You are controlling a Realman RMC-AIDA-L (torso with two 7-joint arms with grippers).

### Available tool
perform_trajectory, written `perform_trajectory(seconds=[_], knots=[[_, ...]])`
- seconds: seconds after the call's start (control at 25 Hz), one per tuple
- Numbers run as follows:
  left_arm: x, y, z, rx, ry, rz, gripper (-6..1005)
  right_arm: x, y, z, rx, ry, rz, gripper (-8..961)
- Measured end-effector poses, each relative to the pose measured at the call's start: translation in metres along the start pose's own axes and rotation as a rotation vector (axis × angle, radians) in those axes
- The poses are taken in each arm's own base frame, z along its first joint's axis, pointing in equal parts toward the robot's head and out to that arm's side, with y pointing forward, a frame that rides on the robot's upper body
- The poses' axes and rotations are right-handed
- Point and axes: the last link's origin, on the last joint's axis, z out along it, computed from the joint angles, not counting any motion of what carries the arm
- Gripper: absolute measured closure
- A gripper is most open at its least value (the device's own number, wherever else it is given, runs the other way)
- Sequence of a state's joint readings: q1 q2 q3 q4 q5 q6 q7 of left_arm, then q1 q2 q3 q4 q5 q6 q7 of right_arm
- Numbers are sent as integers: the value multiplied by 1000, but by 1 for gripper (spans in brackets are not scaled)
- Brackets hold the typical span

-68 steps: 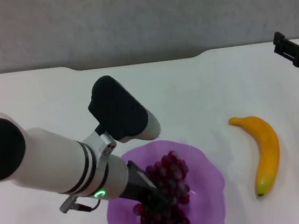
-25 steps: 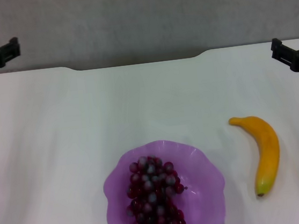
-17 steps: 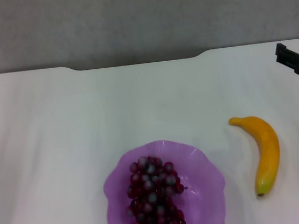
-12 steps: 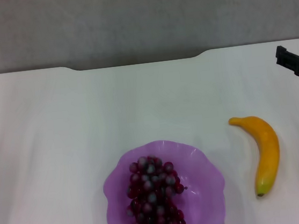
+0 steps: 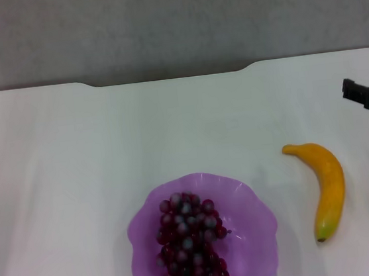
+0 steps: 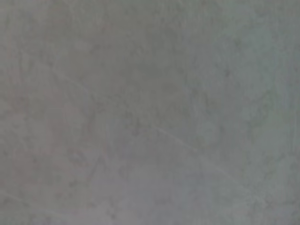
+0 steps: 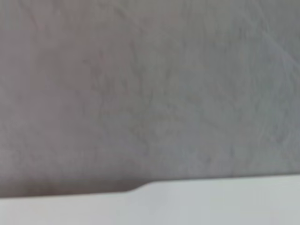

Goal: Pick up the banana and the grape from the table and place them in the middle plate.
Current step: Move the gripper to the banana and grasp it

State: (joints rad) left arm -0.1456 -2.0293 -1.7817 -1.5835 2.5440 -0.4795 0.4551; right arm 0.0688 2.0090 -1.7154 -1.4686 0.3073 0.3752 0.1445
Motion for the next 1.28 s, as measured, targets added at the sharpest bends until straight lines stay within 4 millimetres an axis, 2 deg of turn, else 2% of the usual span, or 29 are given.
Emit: perform_trajectory(seconds=[0.28,0.84,1.28], knots=[[0,-9,-2,13,-22,-21,112,7,8,15,-14,75,-15,92],[0,-21,-6,42,-33,-51,112,23,10,22,-5,190,2,92],[1,-20,-4,39,-29,-51,112,36,14,30,1,280,0,93]])
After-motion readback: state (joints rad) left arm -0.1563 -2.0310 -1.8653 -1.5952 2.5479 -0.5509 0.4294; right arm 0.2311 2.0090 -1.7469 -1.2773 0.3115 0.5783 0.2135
